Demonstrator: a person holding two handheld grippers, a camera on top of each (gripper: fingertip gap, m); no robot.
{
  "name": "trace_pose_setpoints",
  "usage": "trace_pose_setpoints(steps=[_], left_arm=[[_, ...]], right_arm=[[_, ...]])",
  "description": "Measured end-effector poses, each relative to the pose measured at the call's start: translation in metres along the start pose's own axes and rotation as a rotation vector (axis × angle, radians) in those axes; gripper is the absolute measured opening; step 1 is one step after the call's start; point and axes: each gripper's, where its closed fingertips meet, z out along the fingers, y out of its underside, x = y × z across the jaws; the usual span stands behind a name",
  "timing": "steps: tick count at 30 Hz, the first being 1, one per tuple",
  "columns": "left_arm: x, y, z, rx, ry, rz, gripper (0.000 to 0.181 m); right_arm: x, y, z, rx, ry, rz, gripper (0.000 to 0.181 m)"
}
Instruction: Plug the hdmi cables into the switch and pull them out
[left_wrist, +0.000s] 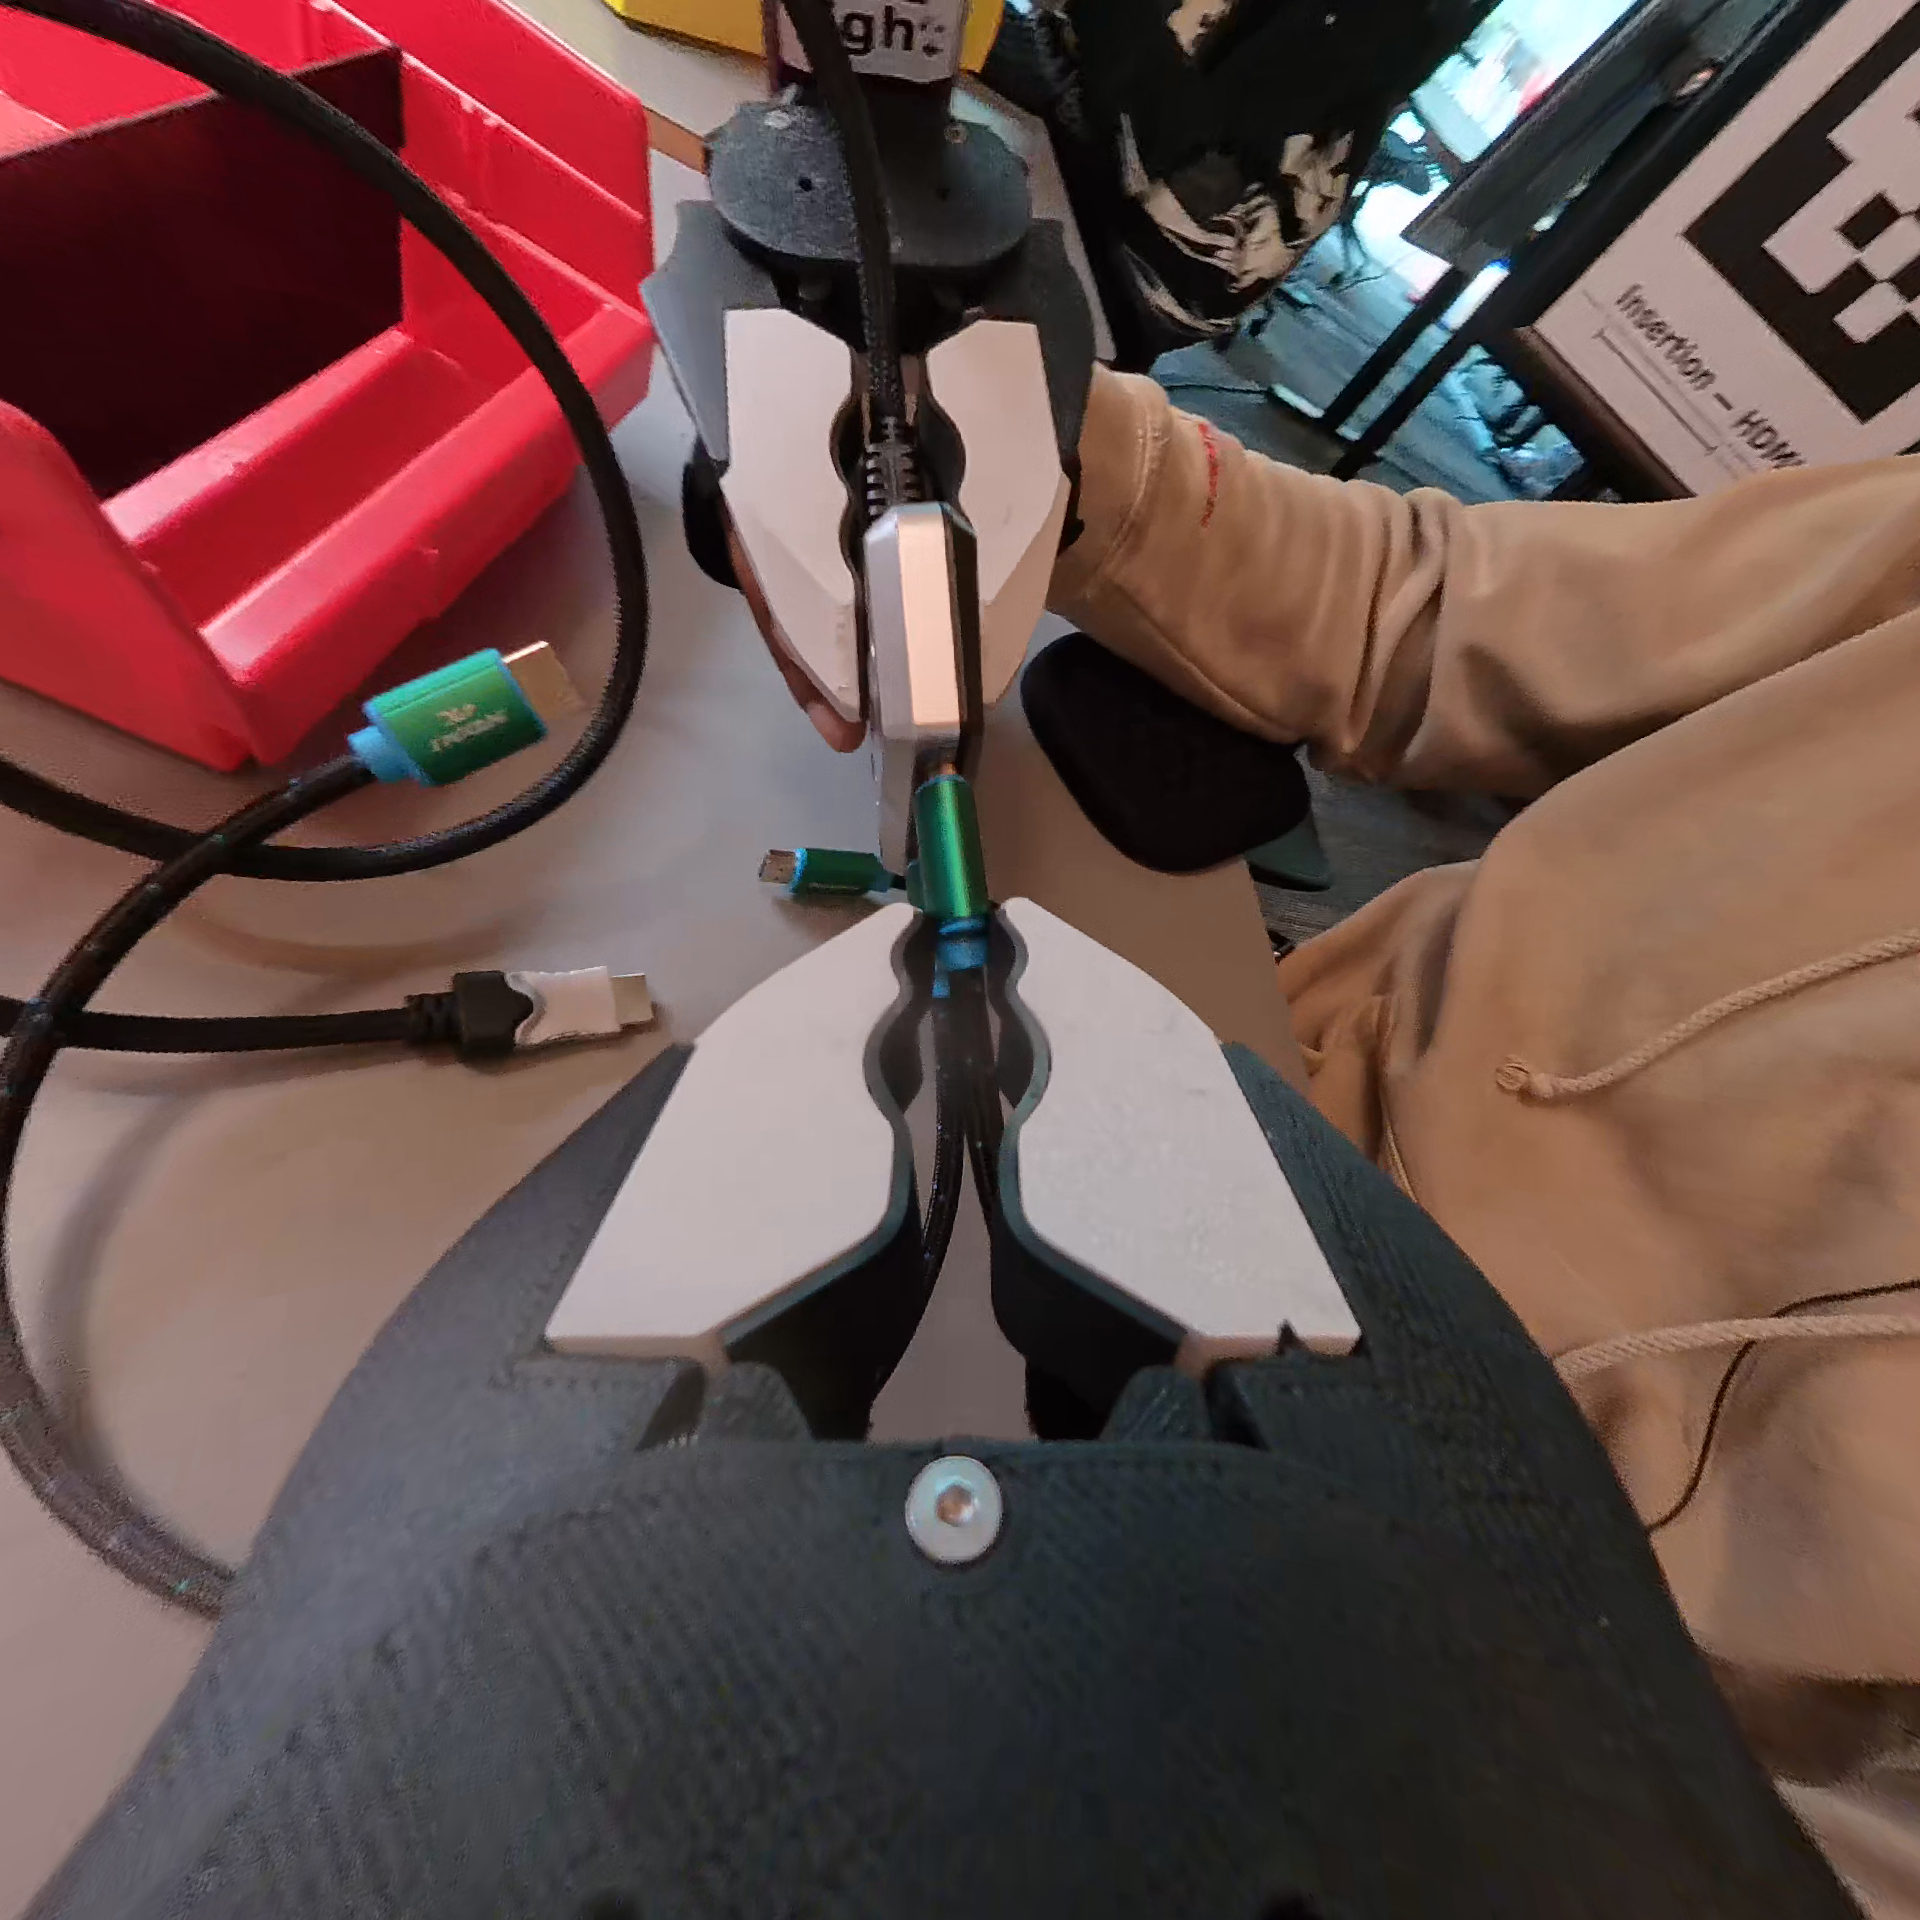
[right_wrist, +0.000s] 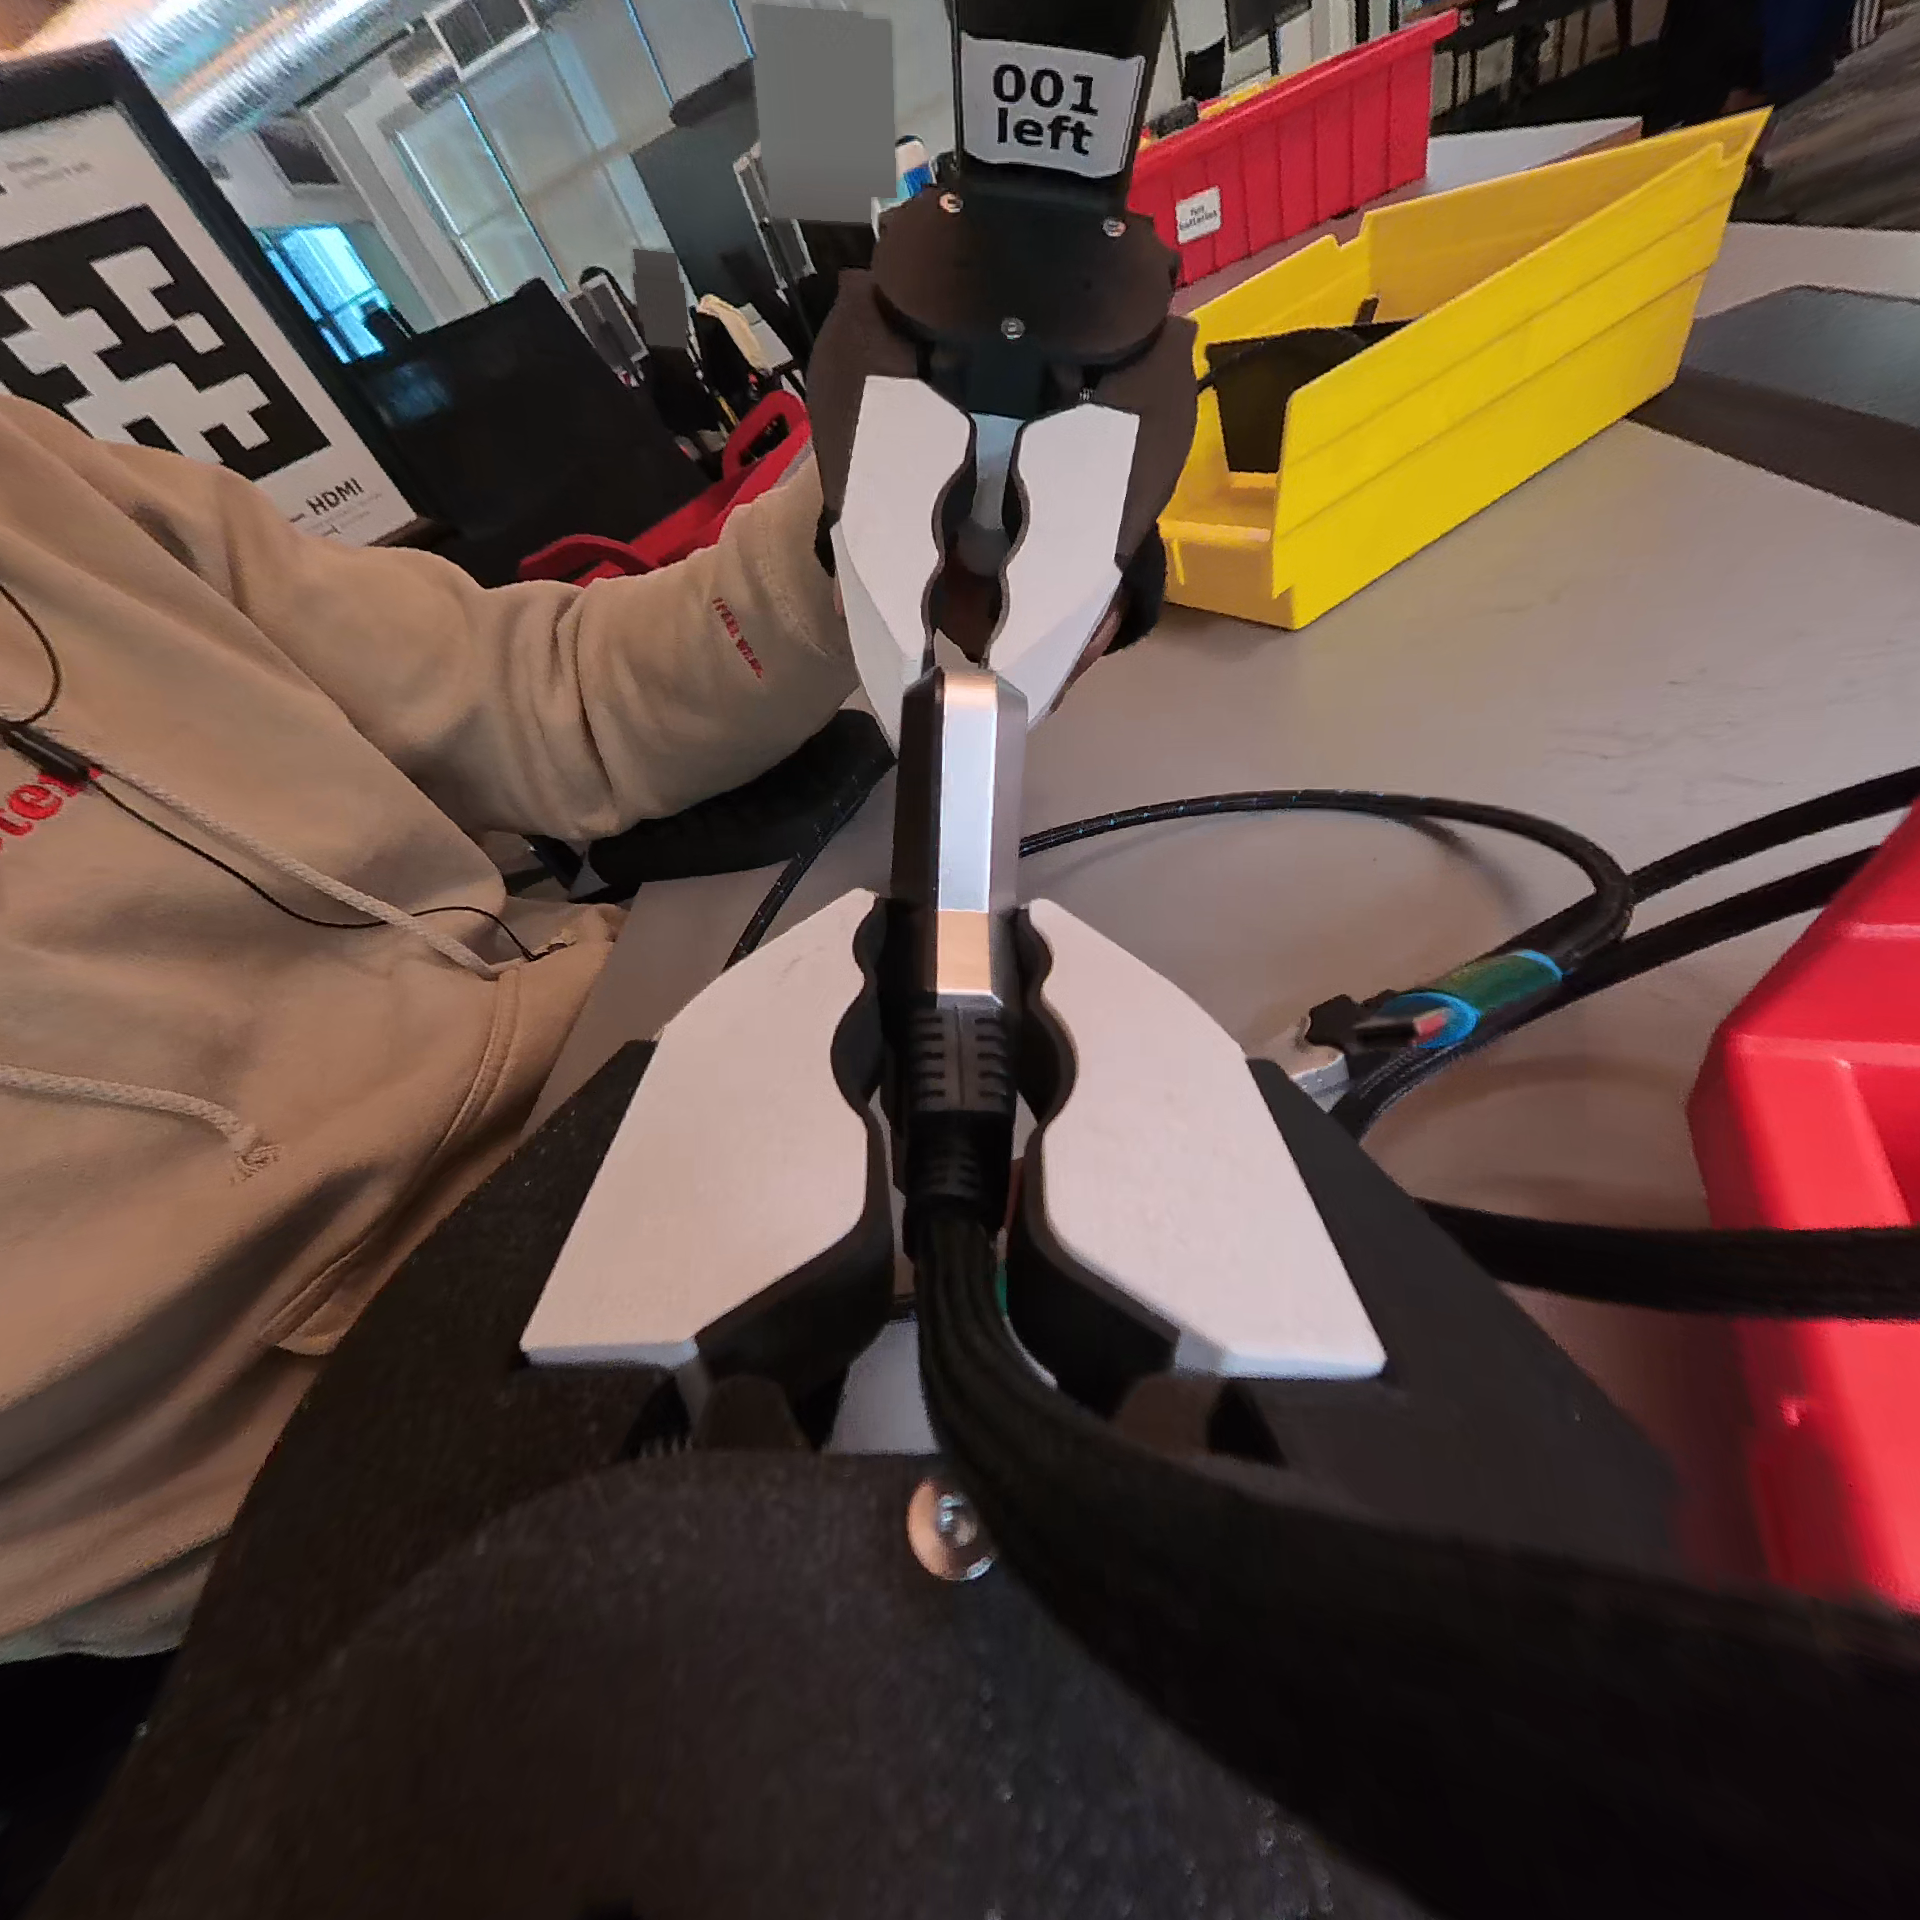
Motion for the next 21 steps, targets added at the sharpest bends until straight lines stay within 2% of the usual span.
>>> trace_pose_setpoints(steps=[3, 8, 10, 12, 14, 18, 21], left_arm=[[0.002, 0.001, 0.002, 0.011, 0.046, 0.002, 0.009], [-0.001, 0.016, 0.012, -0.066, 0.048, 0.017, 0.009], [0.004, 0.006, 0.012, -0.012, 0.061, 0.015, 0.011], [0.013, 0.007, 0.016, -0.049, 0.08, 0.043, 0.011], [0.011, 0.008, 0.013, -0.047, 0.039, 0.05, 0.011], [0.012, 0.01, 0.006, -0.074, -0.015, 0.06, 0.013], [0.007, 0.015, 0.004, -0.1, -0.09, 0.064, 0.029]], right_arm=[[-0.003, 0.004, 0.0, -0.017, -0.039, 0.024, 0.022], [-0.002, 0.018, 0.003, -0.086, -0.053, 0.056, 0.021], [-0.006, 0.015, 0.004, -0.074, -0.078, 0.079, 0.022], [-0.016, 0.017, 0.014, -0.112, -0.126, 0.063, 0.022], [-0.015, 0.015, 0.016, -0.113, -0.09, -0.003, 0.022], [-0.013, 0.007, 0.017, -0.067, -0.085, 0.004, 0.022], [-0.009, 0.008, 0.013, -0.043, -0.071, 0.018, 0.022]])
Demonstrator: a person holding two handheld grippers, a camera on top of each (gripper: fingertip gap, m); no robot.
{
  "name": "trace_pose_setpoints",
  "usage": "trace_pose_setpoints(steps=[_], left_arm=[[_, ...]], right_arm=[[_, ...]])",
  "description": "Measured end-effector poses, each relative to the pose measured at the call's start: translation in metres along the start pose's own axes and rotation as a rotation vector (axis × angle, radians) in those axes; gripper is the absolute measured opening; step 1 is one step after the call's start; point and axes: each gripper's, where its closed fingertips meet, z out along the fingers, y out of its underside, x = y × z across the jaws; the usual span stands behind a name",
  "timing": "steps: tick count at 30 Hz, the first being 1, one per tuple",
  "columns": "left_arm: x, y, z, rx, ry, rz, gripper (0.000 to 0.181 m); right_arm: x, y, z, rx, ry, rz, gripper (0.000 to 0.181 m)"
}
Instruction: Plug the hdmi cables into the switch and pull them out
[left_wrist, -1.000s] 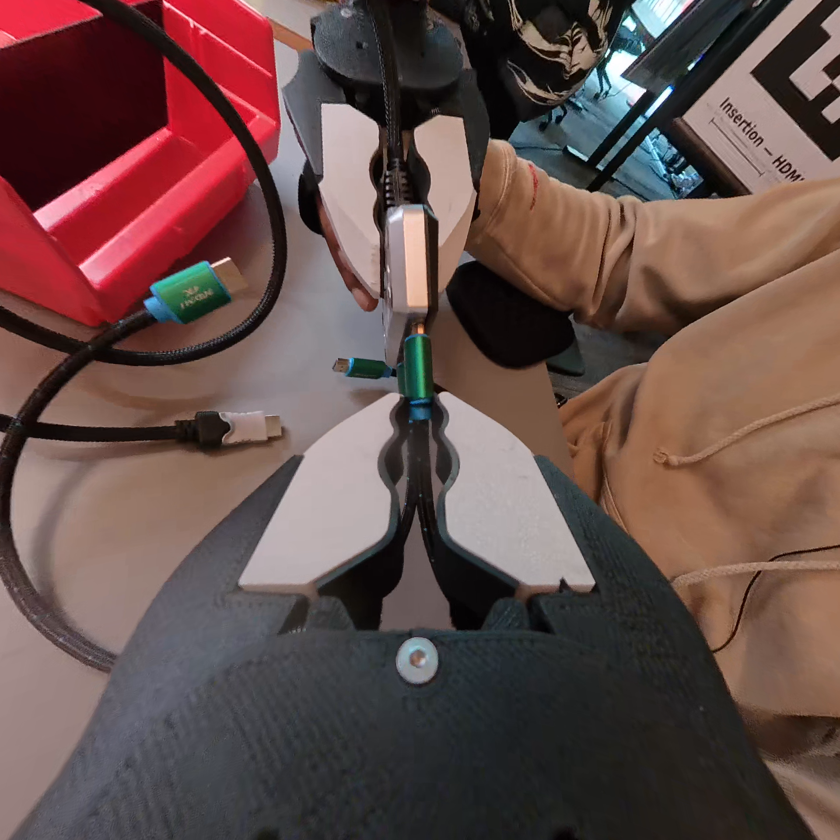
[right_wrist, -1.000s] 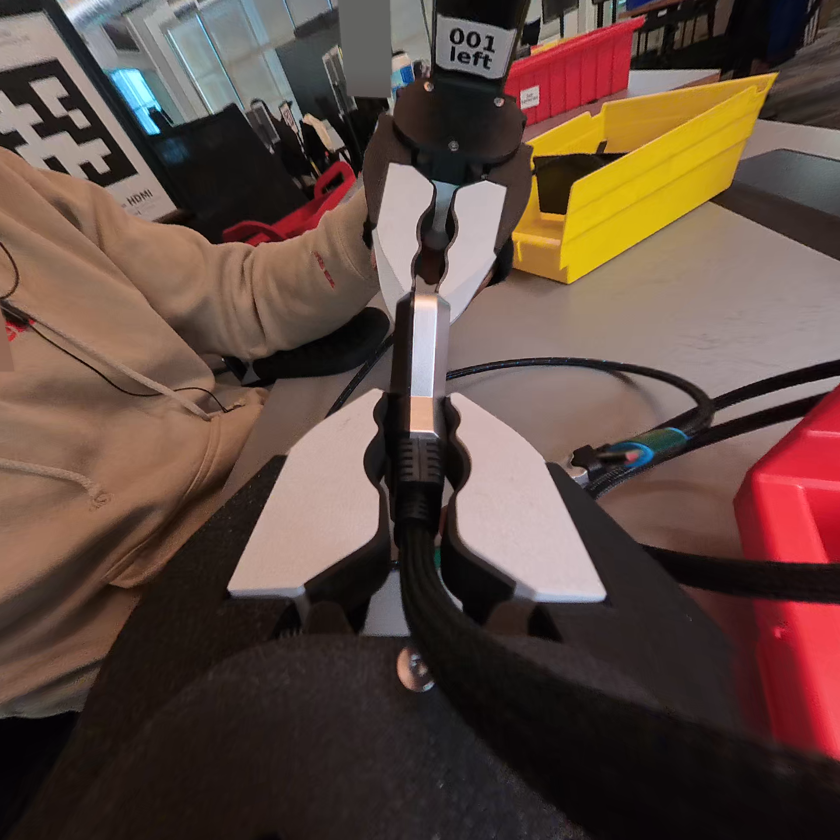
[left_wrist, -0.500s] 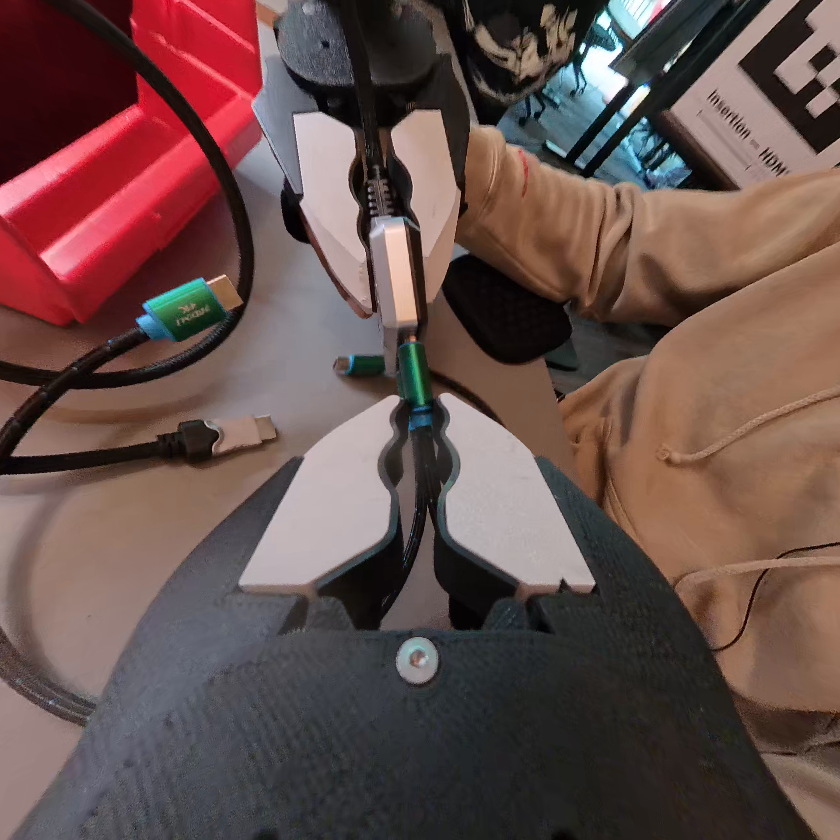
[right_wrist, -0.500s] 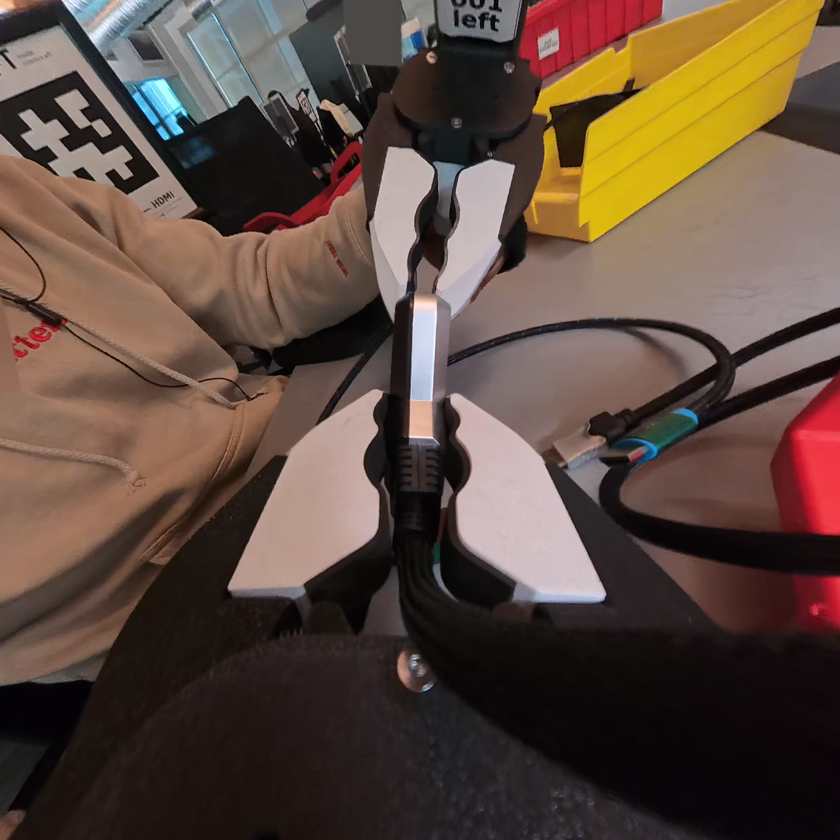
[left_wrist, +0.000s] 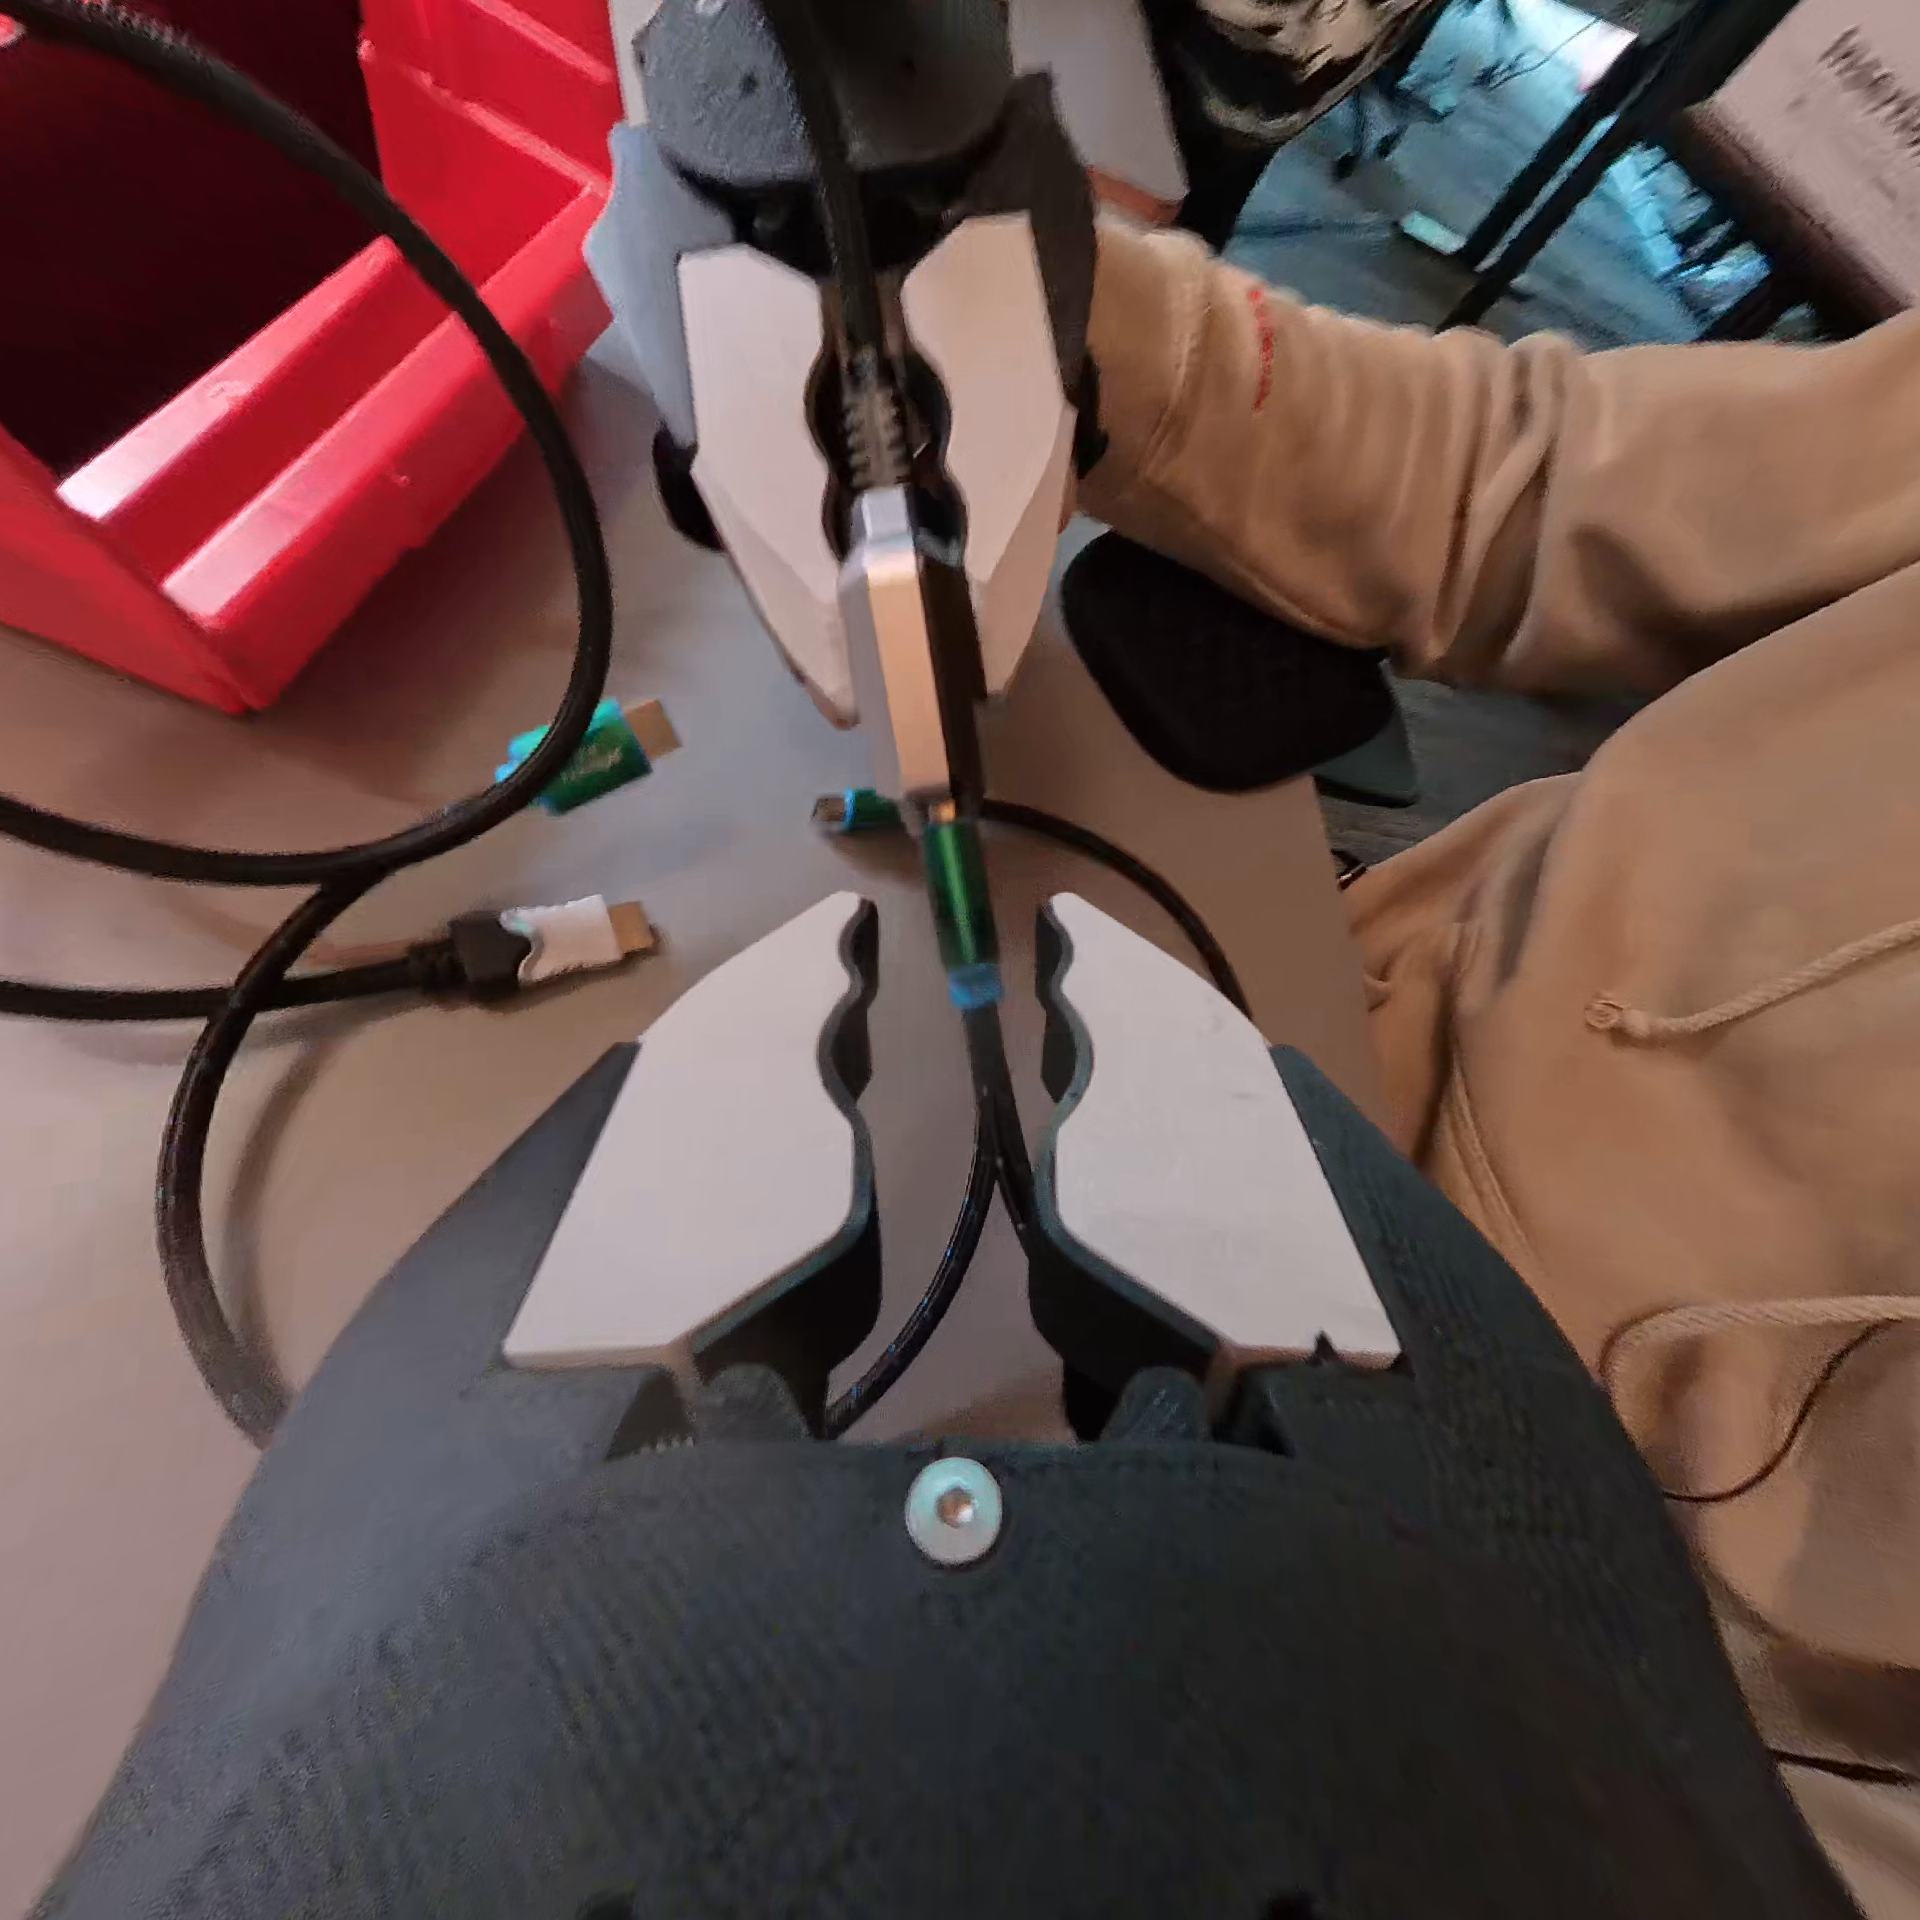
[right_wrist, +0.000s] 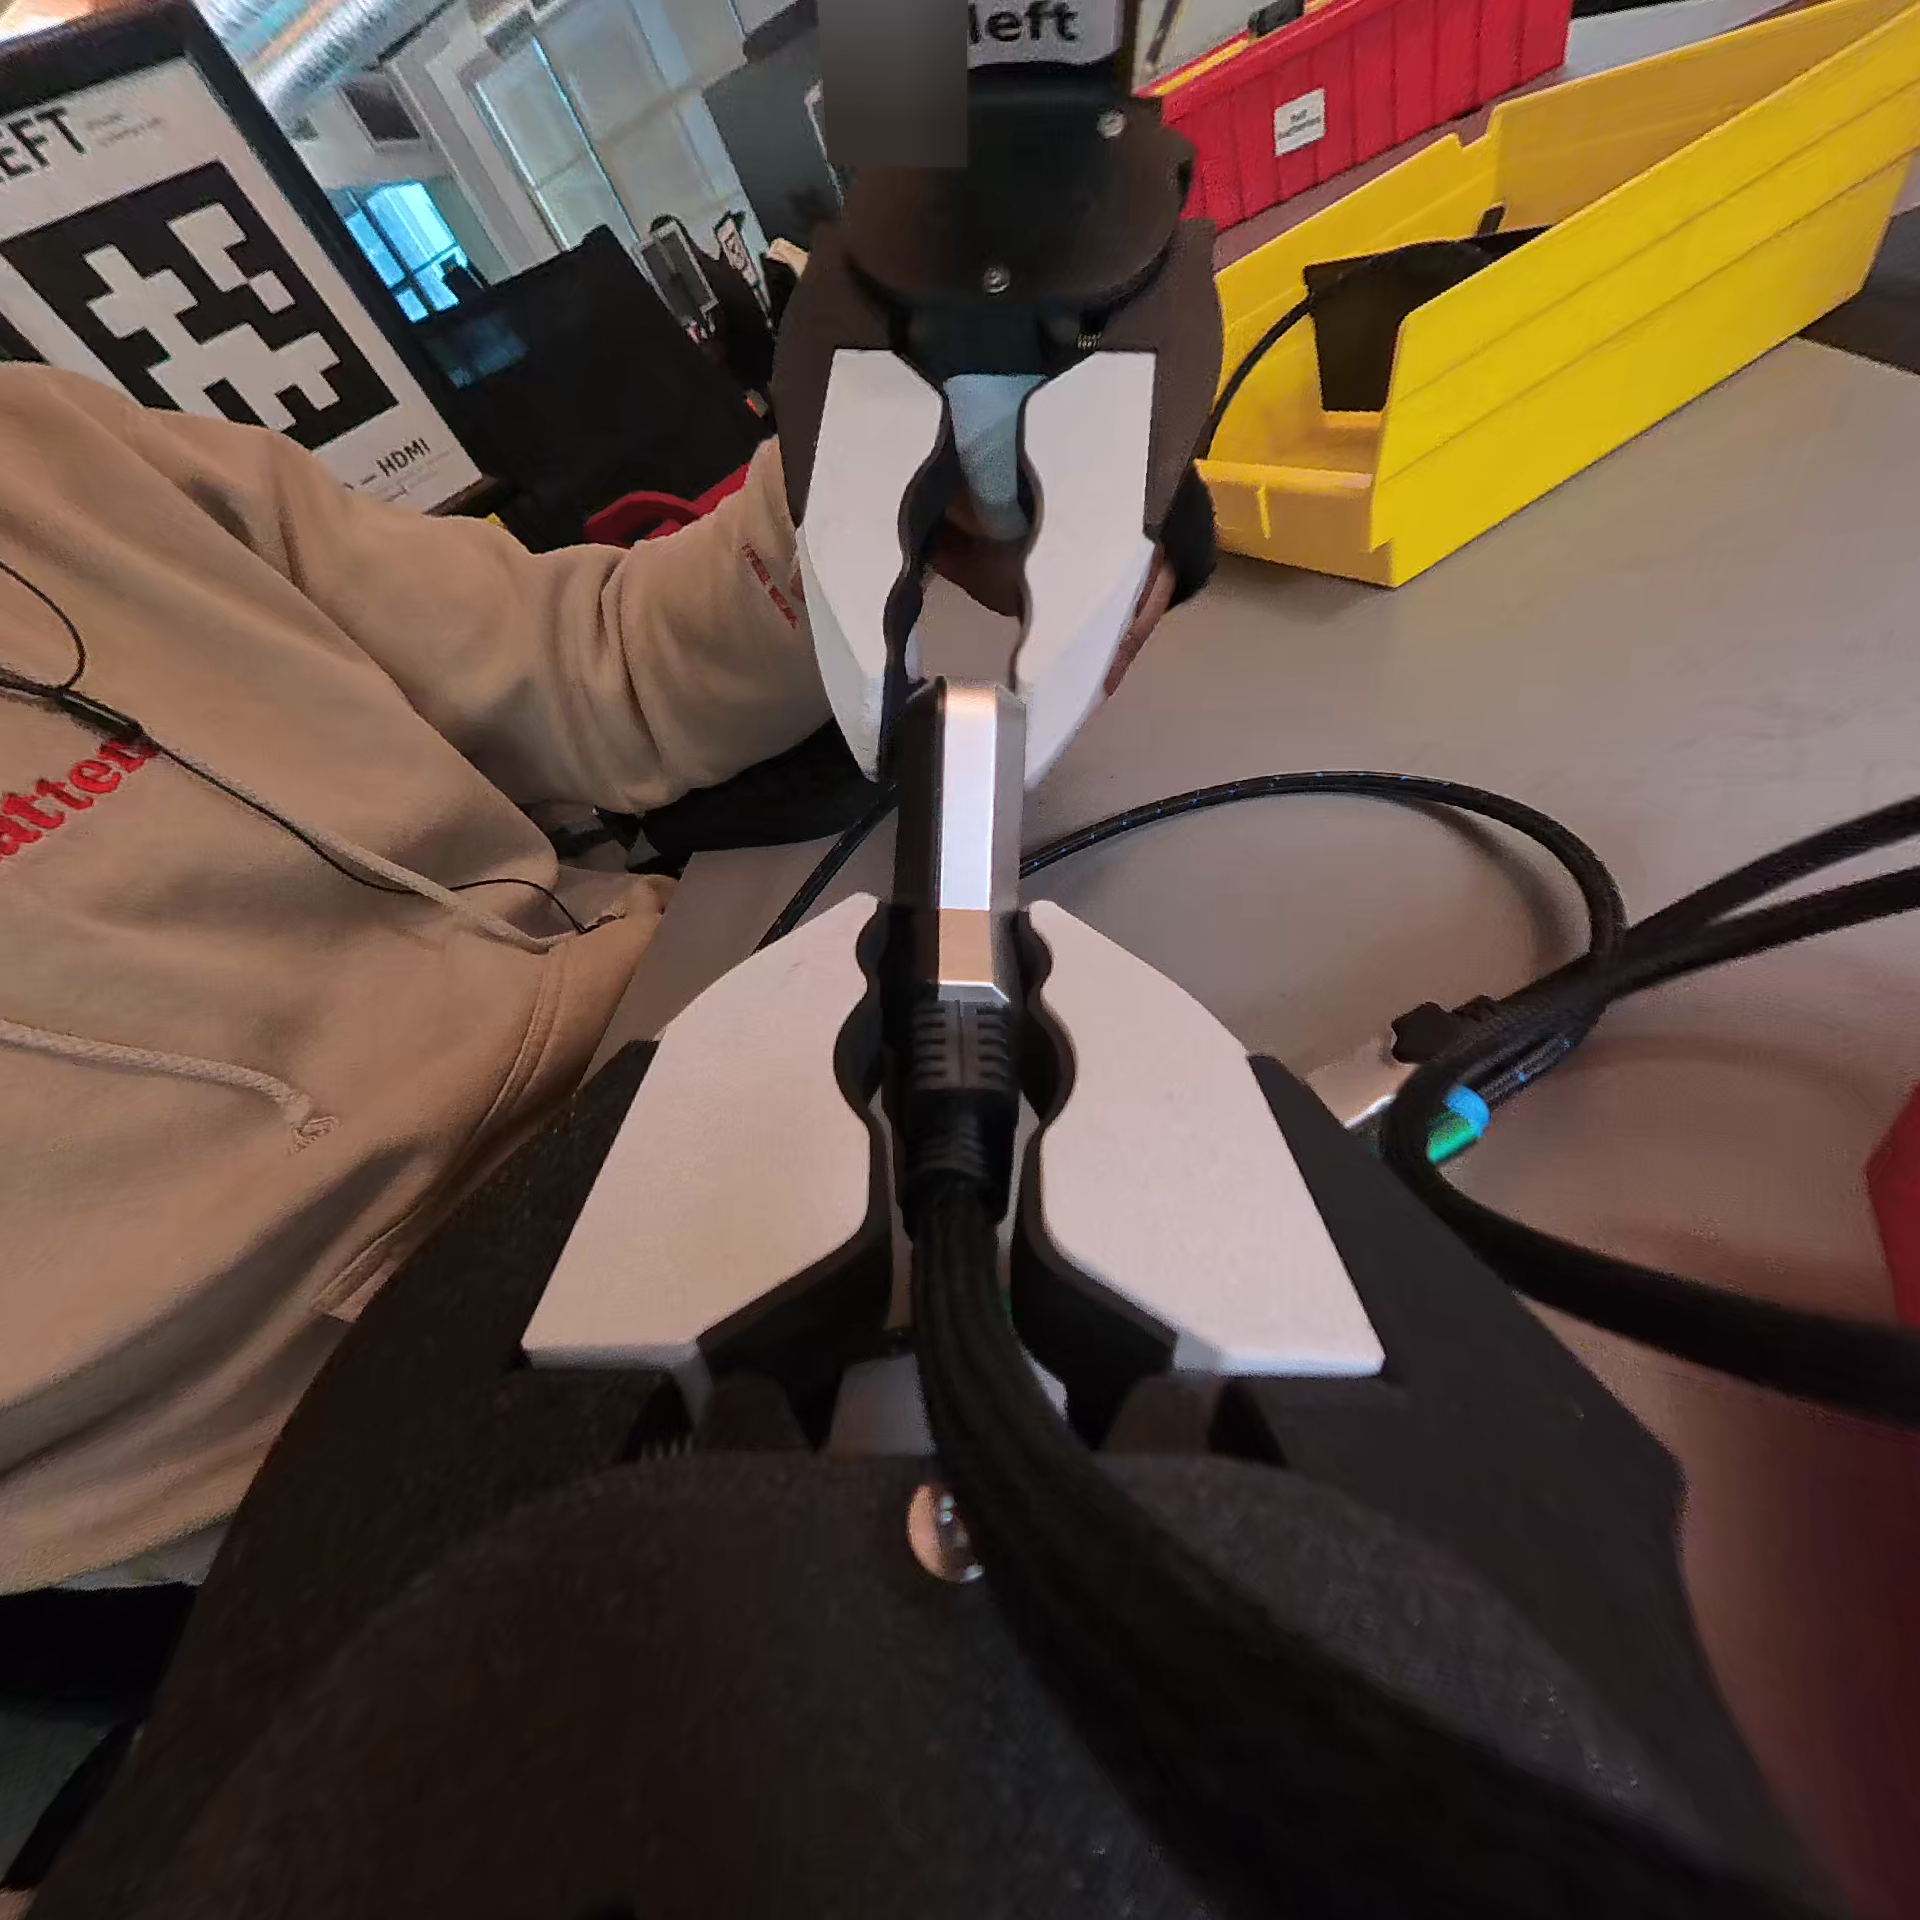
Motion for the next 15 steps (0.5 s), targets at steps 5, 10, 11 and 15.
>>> trace_pose_setpoints(steps=[5, 10, 11, 15], left_arm=[[-0.006, 0.016, 0.009, -0.045, -0.047, -0.032, 0.011], [0.009, 0.032, 0.007, -0.158, 0.046, 0.048, 0.011], [0.011, 0.032, 0.007, -0.153, 0.062, 0.043, 0.011], [0.012, 0.032, 0.007, -0.144, 0.098, 0.004, 0.011]], right_arm=[[0.006, -0.001, -0.004, 0.005, 0.05, 0.002, 0.022], [-0.006, 0.007, 0.01, -0.096, -0.013, -0.003, 0.022], [-0.007, 0.008, 0.012, -0.103, -0.025, 0.003, 0.022], [-0.008, 0.01, 0.011, -0.123, -0.033, 0.012, 0.022]])
